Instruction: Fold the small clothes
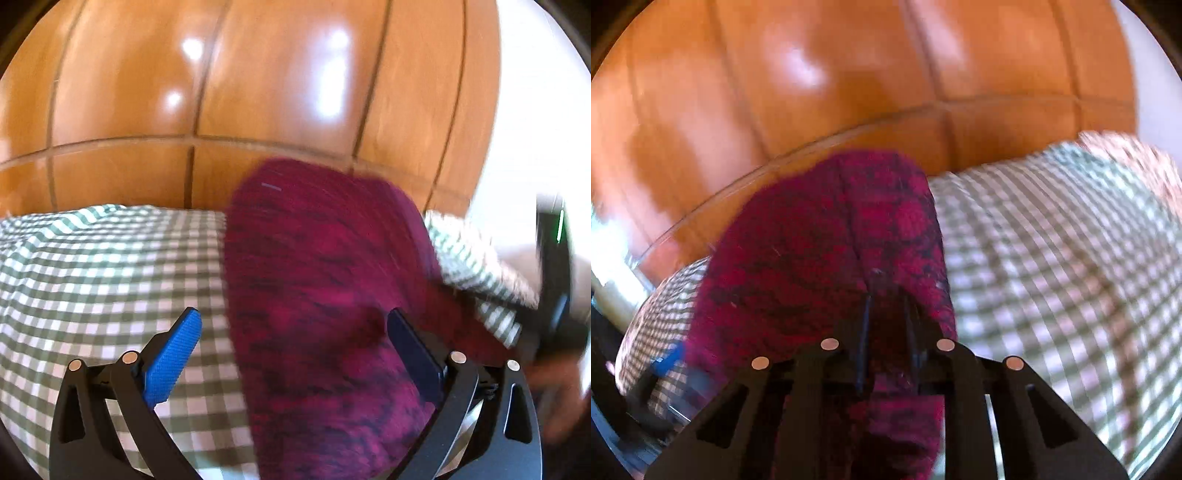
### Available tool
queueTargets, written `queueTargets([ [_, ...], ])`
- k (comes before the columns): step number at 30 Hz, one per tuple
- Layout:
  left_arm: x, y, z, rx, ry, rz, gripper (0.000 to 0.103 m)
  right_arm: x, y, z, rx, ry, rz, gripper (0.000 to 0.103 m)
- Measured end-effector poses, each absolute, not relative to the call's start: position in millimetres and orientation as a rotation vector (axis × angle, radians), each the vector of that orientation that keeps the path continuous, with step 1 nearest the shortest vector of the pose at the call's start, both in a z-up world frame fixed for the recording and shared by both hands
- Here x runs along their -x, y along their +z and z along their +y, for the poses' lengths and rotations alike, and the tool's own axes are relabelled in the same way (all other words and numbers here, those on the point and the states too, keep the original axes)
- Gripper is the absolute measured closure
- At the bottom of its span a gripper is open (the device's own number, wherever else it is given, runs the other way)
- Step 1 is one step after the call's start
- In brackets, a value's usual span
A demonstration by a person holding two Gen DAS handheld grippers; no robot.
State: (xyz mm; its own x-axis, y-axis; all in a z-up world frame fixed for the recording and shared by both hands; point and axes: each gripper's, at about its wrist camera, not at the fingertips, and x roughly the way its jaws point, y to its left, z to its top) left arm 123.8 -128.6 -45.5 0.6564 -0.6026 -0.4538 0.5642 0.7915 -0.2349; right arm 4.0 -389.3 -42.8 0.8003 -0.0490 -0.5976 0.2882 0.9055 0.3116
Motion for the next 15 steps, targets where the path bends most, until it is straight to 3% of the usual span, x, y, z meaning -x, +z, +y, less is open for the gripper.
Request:
queueTargets([
  [5,-143,-14,-144,0.116,-0.688,0.517,0.004,9,-47,-388,-0.481,-0.129,0.558,0.087],
  [9,-156,-3,-184,-0.071,-0.624,0.498,0.004,3,-39,-370,-0.406,-0.139,0.575,0.087],
  [12,-183,-34,-202,-0.181,-0.551,0.584,0.004,2,-46,-371,-0.427,-0.138,0.571,0.087],
  [15,-218,-76,-183,-0.017,-0.598,0.727,0.003,-5,-55,-366,-0.386,-0.115,0.566,0.087],
])
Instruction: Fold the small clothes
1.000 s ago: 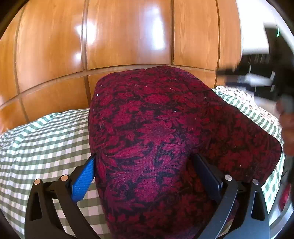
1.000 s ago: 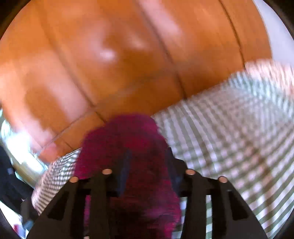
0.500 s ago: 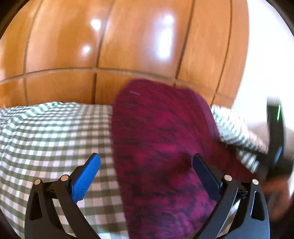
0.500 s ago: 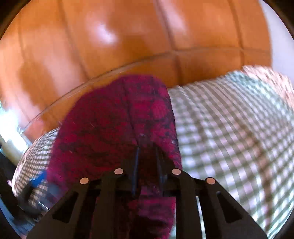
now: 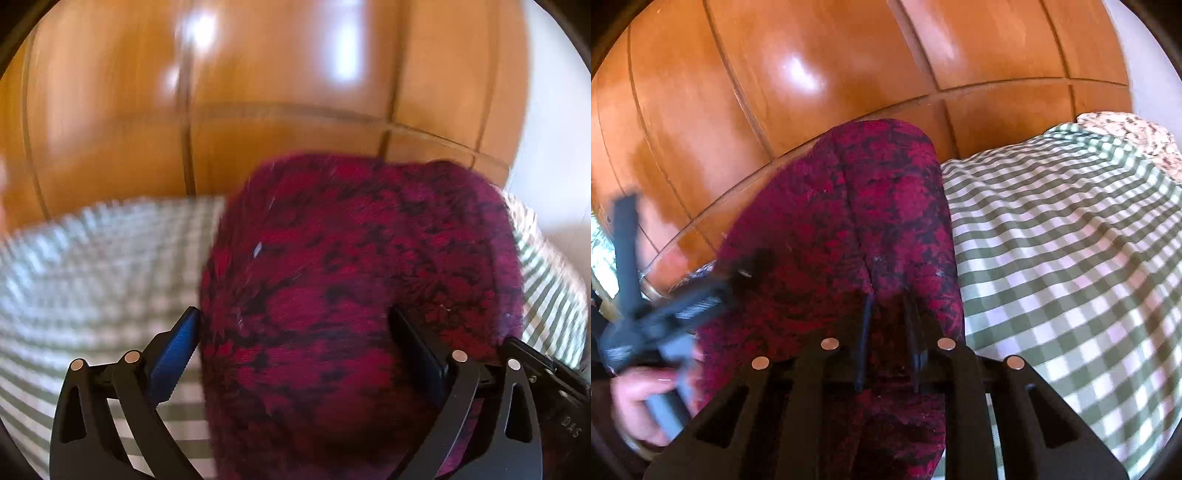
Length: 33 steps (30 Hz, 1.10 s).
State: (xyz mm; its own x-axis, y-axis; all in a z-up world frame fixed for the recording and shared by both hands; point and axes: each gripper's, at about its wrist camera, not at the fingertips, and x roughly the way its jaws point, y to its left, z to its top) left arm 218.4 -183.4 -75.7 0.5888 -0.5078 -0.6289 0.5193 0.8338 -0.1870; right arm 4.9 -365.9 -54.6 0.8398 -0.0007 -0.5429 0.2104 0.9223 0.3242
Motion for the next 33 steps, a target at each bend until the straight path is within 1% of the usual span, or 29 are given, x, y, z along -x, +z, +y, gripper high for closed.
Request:
queueTargets([
  [2,-230,-80,-174,0.058,-0.631,0.782,0.003,-11,-56,-362,-0.357,-0.129,0.557,0.087],
  [6,-214,-67,-173,0.008,-0.631,0.727,0.003,-11,-52,-368,-0.376,-0.119,0.555,0.087],
  [9,-193,-57,-158,0.059,-0.649,0.694,0.003,1,-42,-371,-0.385,-0.087,0.521,0.08],
  [10,-186,-56,-151,0.08,-0.653,0.69,0.003,7,-37,-368,-0.386,-0.086,0.515,0.071],
  [11,-181,-54,-146,0.096,-0.656,0.686,0.003,13,-32,-367,-0.391,-0.089,0.499,0.055],
  [12,-172,-54,-137,0.123,-0.655,0.681,0.003,17,-29,-366,-0.395,-0.09,0.481,0.048],
  [13,-169,-54,-133,0.14,-0.657,0.681,0.003,20,-25,-364,-0.391,-0.099,0.472,0.034],
  [14,-166,-54,-130,0.152,-0.66,0.685,0.003,21,-22,-363,-0.381,-0.112,0.474,0.029],
  [16,-160,-57,-120,0.185,-0.68,0.706,0.003,18,-18,-361,-0.378,-0.113,0.5,0.029],
  [18,-159,-59,-117,0.192,-0.702,0.743,0.003,10,-23,-368,-0.429,-0.089,0.558,0.023],
  [20,-158,-64,-115,0.204,-0.736,0.785,0.003,2,-31,-377,-0.489,-0.064,0.629,0.014],
  [21,-159,-68,-114,0.221,-0.752,0.815,0.003,-3,-38,-383,-0.517,-0.064,0.67,0.013],
  [23,-164,-78,-113,0.266,-0.795,0.891,0.003,-7,-49,-388,-0.552,-0.049,0.733,0.006],
  [25,-166,-86,-112,0.297,-0.824,0.936,0.003,-10,-62,-398,-0.609,-0.024,0.776,0.003],
  [29,-172,-96,-115,0.331,-0.877,0.982,0.003,-15,-90,-419,-0.821,0.134,0.809,0.002],
  [33,-176,-105,-125,0.324,-0.912,1.013,0.003,-24,-87,-417,-0.753,0.162,0.805,0.004],
])
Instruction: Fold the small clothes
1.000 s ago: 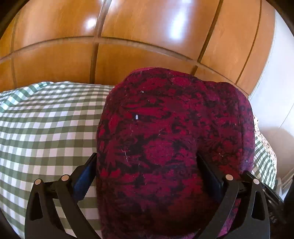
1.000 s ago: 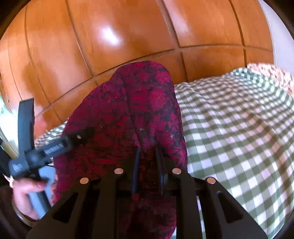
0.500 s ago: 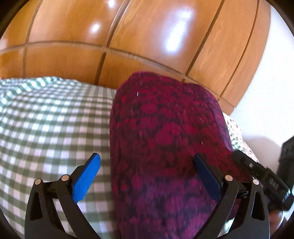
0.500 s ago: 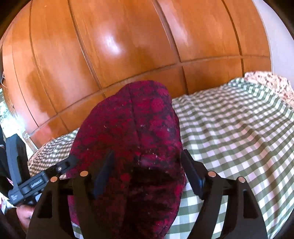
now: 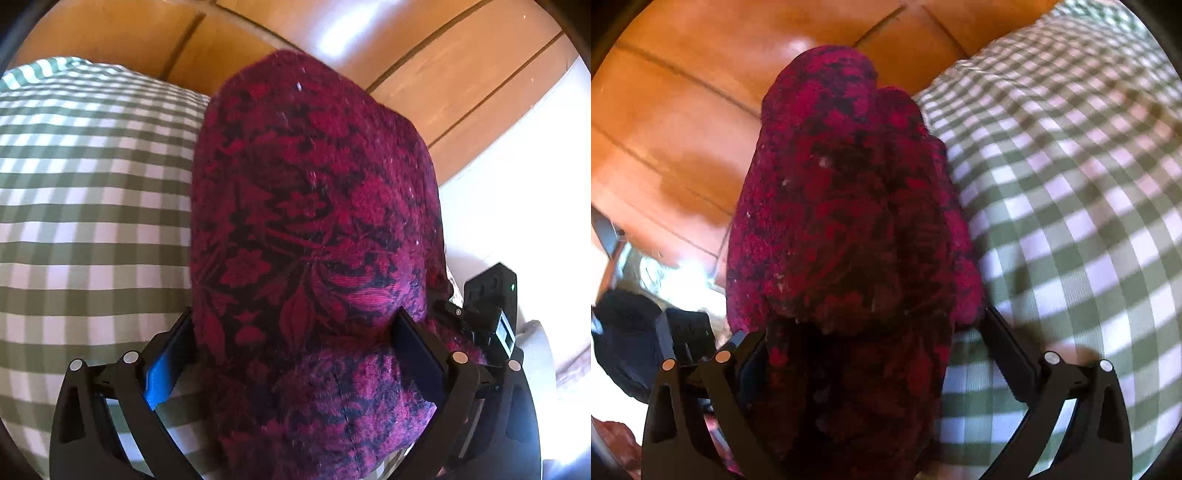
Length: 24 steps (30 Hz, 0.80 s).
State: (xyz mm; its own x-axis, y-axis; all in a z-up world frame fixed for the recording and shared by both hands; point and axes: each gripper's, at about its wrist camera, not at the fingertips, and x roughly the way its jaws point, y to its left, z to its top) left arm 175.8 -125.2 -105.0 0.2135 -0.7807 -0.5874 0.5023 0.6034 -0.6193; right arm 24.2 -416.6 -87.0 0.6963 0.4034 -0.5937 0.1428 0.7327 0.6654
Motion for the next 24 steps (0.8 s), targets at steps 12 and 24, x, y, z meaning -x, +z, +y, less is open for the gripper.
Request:
queueTargets([
  [12,-140,-81,-148,-0.003,-0.875,0.794,0.034,-23,-75,-409,-0.742,0.248,0.72,0.048],
  [24,-191,-46,-113,-0.03,-0.69,0.592,0.041,-125,-45,-366,-0.639,0.361,0.598,0.051],
])
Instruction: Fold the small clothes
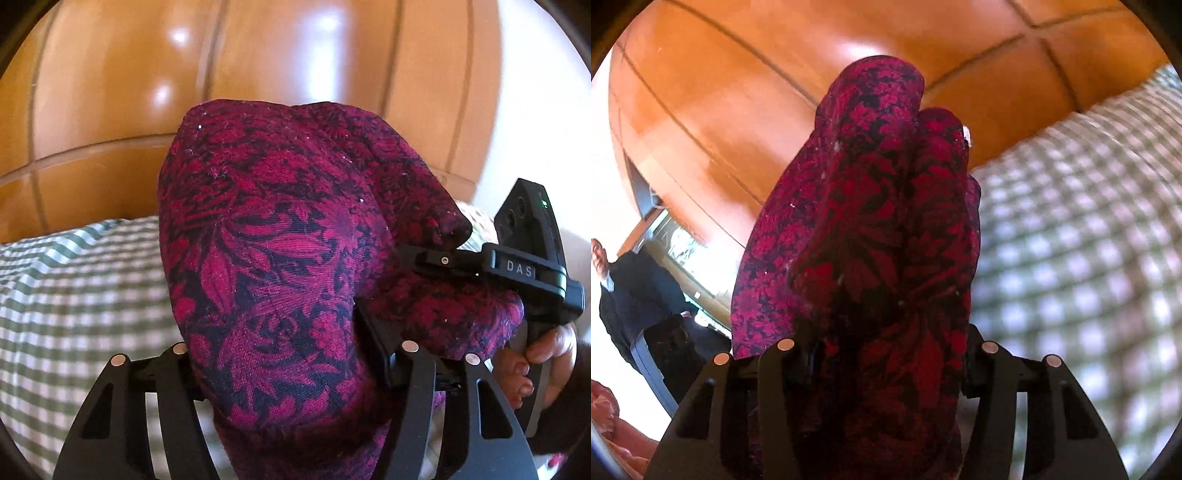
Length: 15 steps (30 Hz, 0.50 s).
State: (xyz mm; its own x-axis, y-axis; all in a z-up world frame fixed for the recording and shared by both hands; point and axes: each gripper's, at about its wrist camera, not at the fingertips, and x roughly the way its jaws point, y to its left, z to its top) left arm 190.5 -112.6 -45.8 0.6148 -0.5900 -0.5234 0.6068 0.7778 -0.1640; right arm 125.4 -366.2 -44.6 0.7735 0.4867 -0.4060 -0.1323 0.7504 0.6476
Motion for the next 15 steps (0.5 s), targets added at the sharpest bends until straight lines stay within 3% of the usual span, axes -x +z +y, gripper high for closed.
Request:
queueTargets([
  [9,-295,-60,-116,0.007,-0.605,0.648,0.04,-228,-60,-356,-0.619,0.306,0.621,0.049],
  [11,-314,-79,-120,0.023,-0.578,0.717,0.035,-240,-78,-352,-0.627,0.254,0.66,0.039],
  [15,-310,-92,-111,0.085,-0.551,0.712,0.01,-230,-98,-362,-0.685,0.259,0.597,0.025],
])
